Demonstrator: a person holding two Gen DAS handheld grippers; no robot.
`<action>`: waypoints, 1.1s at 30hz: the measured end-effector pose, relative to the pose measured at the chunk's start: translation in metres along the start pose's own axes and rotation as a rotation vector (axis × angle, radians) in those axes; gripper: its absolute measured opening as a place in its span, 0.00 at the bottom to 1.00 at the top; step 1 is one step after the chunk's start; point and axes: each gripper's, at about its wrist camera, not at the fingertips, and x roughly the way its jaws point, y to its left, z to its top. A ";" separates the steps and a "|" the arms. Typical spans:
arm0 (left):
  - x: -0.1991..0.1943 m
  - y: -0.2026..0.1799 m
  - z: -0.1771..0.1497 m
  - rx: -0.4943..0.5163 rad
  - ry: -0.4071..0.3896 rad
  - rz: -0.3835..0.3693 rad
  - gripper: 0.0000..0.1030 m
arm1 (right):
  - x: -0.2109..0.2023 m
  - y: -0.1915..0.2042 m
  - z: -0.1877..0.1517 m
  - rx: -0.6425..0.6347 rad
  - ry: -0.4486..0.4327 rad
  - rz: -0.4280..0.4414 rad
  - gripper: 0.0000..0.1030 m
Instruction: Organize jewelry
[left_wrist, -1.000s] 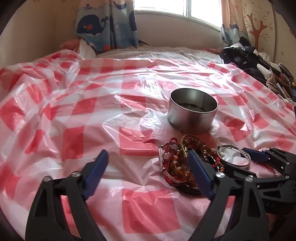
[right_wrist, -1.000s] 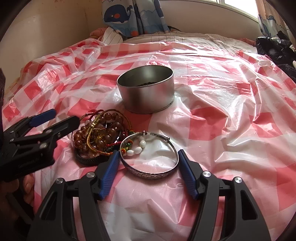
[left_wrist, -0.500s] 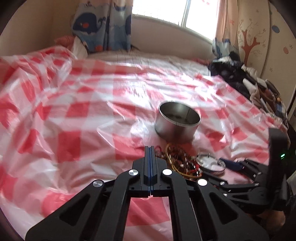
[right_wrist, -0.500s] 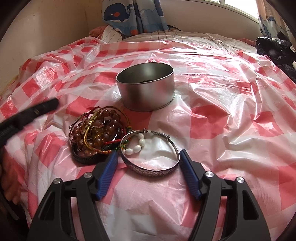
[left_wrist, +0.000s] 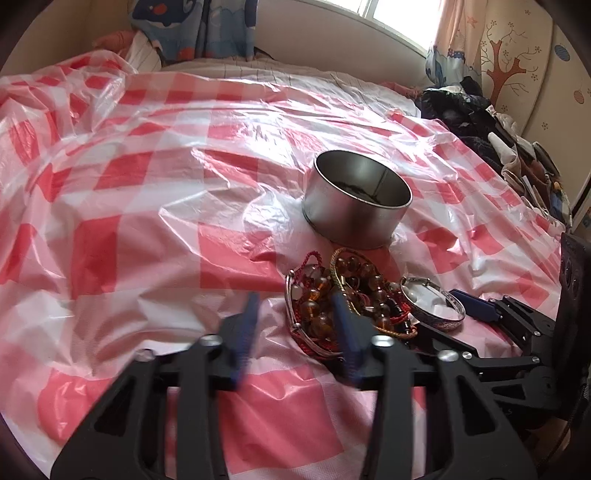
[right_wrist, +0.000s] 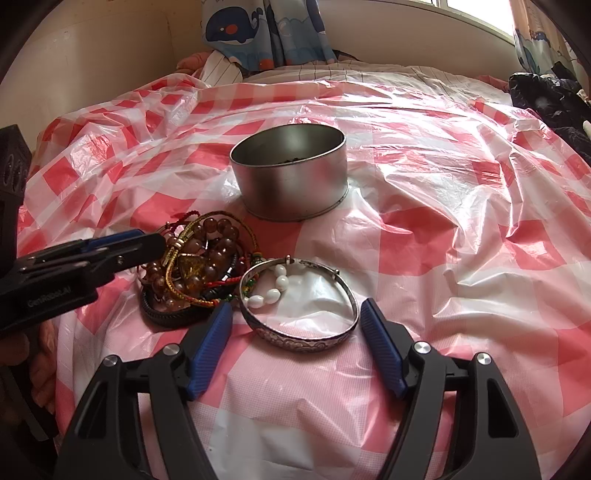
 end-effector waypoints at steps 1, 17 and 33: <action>-0.001 -0.001 0.000 0.002 -0.002 -0.004 0.13 | 0.000 0.000 0.000 -0.001 0.000 -0.001 0.68; -0.055 0.045 0.000 -0.169 -0.107 -0.015 0.03 | 0.000 0.001 -0.001 -0.006 0.000 -0.005 0.72; -0.037 0.050 -0.006 -0.168 -0.044 0.007 0.03 | -0.001 0.003 -0.001 -0.006 0.000 -0.009 0.77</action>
